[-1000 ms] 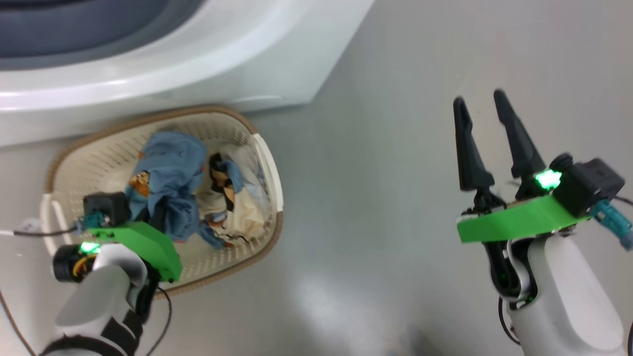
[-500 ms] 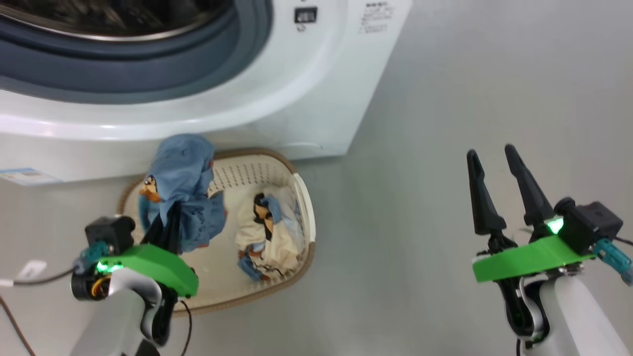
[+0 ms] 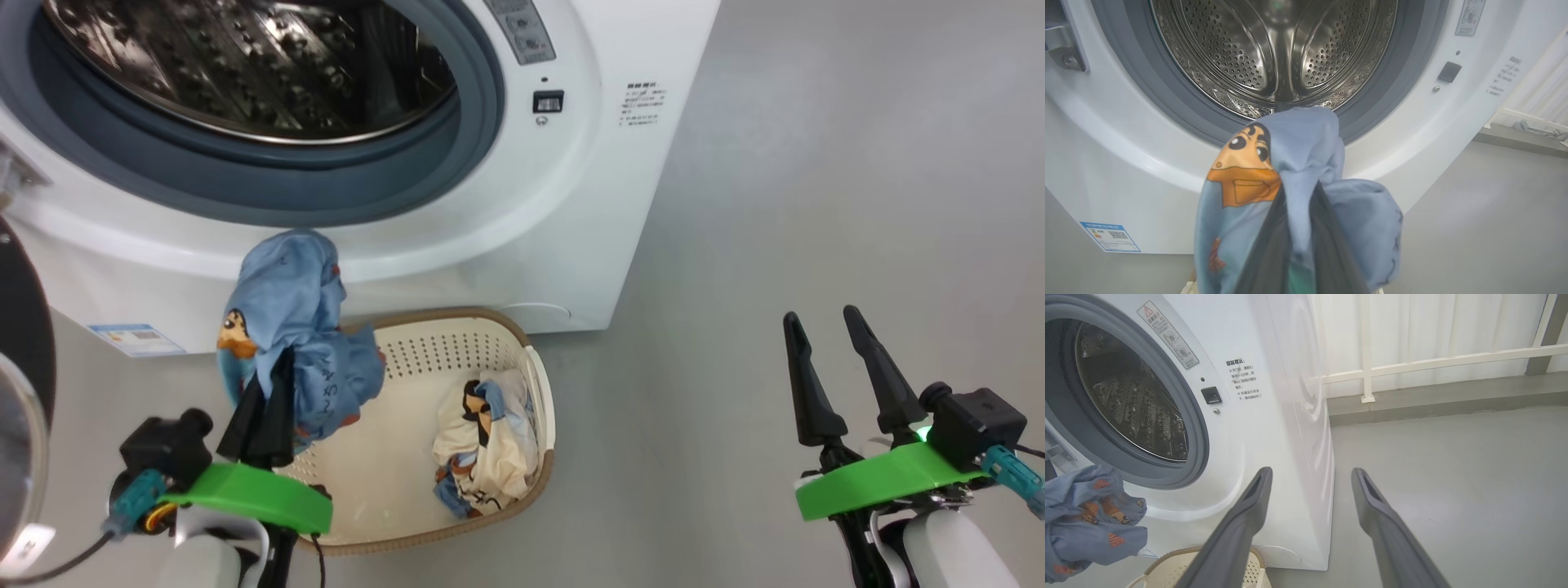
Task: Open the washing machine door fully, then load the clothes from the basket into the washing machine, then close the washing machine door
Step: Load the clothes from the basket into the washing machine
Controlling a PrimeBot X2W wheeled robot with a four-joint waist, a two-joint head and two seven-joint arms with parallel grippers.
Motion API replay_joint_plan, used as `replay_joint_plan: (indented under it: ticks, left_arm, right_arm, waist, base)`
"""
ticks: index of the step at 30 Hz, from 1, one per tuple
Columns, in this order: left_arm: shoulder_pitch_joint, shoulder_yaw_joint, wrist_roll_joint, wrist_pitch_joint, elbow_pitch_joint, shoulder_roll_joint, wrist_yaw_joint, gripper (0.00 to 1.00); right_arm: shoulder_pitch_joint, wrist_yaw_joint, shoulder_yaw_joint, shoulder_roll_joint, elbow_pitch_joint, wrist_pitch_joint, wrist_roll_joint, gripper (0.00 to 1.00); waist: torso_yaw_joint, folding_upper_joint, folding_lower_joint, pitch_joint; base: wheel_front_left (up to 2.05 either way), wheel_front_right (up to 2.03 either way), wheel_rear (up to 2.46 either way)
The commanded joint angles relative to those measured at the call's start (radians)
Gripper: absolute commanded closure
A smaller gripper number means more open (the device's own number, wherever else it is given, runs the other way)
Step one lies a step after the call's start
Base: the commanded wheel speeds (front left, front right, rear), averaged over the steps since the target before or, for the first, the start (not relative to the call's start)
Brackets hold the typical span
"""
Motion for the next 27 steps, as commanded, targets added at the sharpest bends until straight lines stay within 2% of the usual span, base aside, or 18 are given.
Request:
replay_joint_plan:
  ticks: [1, 9, 14, 27]
  left_arm:
    - [0.028, 0.048, 0.022, -0.012, -0.067, 0.017, 0.001, 1.0]
    - [0.163, 0.123, 0.085, -0.012, -0.246, -0.002, 0.001, 1.0]
    - [0.223, 0.154, 0.107, -0.012, -0.312, -0.021, 0.001, 1.0]
    - [0.29, 0.192, 0.13, -0.012, -0.386, -0.054, 0.001, 1.0]
  right_arm:
    - [0.018, 0.005, 0.015, -0.016, -0.021, -0.008, 0.005, 0.0]
    - [0.076, 0.005, 0.007, -0.041, -0.02, -0.008, 0.011, 0.0]
    - [0.104, 0.005, 0.002, -0.048, -0.021, -0.008, 0.013, 0.0]
    - [0.123, 0.005, 0.0, -0.044, -0.025, -0.008, 0.015, 0.0]
  waist:
    - [0.016, 0.0, 0.0003, -0.04]
    - [0.03, 0.0, 0.0003, -0.1]
    - [0.042, 0.0, 0.0003, -0.125]
    - [0.04, 0.0, 0.0003, -0.142]
  base:
    - [0.0, 0.0, 0.0]
    - [0.0, 0.0, 0.0]
    - [0.0, 0.0, 0.0]
    - [0.0, 0.0, 0.0]
